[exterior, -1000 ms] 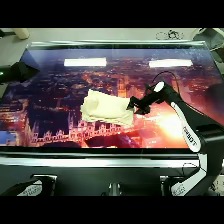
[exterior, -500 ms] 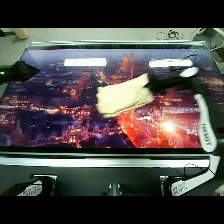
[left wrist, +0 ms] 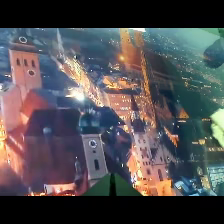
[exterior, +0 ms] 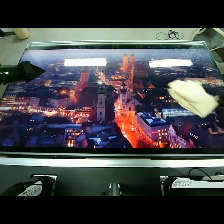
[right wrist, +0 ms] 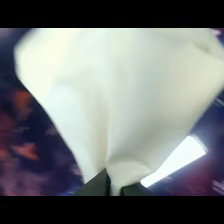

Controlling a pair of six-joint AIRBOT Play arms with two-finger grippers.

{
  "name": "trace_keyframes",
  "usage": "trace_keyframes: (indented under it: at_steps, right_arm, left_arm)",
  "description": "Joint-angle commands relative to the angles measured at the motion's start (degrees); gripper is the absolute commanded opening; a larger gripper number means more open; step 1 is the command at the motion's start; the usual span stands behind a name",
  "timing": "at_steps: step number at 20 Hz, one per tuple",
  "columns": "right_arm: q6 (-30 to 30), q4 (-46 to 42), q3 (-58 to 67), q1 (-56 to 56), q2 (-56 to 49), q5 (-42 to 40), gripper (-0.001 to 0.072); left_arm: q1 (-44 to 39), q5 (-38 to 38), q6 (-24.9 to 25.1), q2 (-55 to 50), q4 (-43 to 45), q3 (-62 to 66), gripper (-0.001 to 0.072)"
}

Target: Fold the shirts.

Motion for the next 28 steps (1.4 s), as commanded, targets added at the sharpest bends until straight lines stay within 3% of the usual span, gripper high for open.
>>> trace_keyframes:
  at_steps: [1,8,17,18,20,22,25,27,28]
  right_arm:
    - [2.5,-17.2,-4.2,-8.2,3.1,9.2,0.002]
    - [2.8,-24.3,-33.1,-11.3,12.6,0.1,0.0021]
    - [-1.4,-30.6,-36.2,-11.3,13.4,-5.4,0.0023]
    - [-1.4,-30.6,-36.2,-11.3,13.4,-5.4,0.008]
    - [-3.4,-30.8,-35.7,-11.3,13.4,-4.8,0.0686]
    - [-7.1,-32.4,-31.7,-11.3,13.4,-1.0,0.0692]
    - [-7.5,-32.8,-18.3,-10.5,13.4,2.1,0.0692]
    - [-8.0,-32.5,-7.6,-5.9,13.4,-1.2,0.0689]
    - [-8.7,-32.5,-2.7,-1.4,13.4,-4.6,0.0689]
  left_arm:
    - [-0.4,-0.2,0.0,0.0,0.0,0.0,0.0027]
    - [-0.5,-0.5,0.2,0.0,0.0,0.0,0.0027]
    - [-0.5,-0.5,0.2,0.0,0.0,0.0,0.0027]
    - [-0.5,-0.5,0.2,0.0,0.0,0.0,0.0027]
    - [-0.5,-0.5,0.2,0.0,0.0,0.0,0.0027]
    - [-0.5,-0.4,0.2,0.0,0.0,0.0,0.0027]
    - [-0.9,-0.3,0.2,-0.7,0.9,0.1,0.0026]
    - [-3.1,0.3,-1.2,-2.1,8.5,0.8,0.0024]
    - [-5.0,0.2,-4.4,-3.7,16.2,2.3,0.0024]
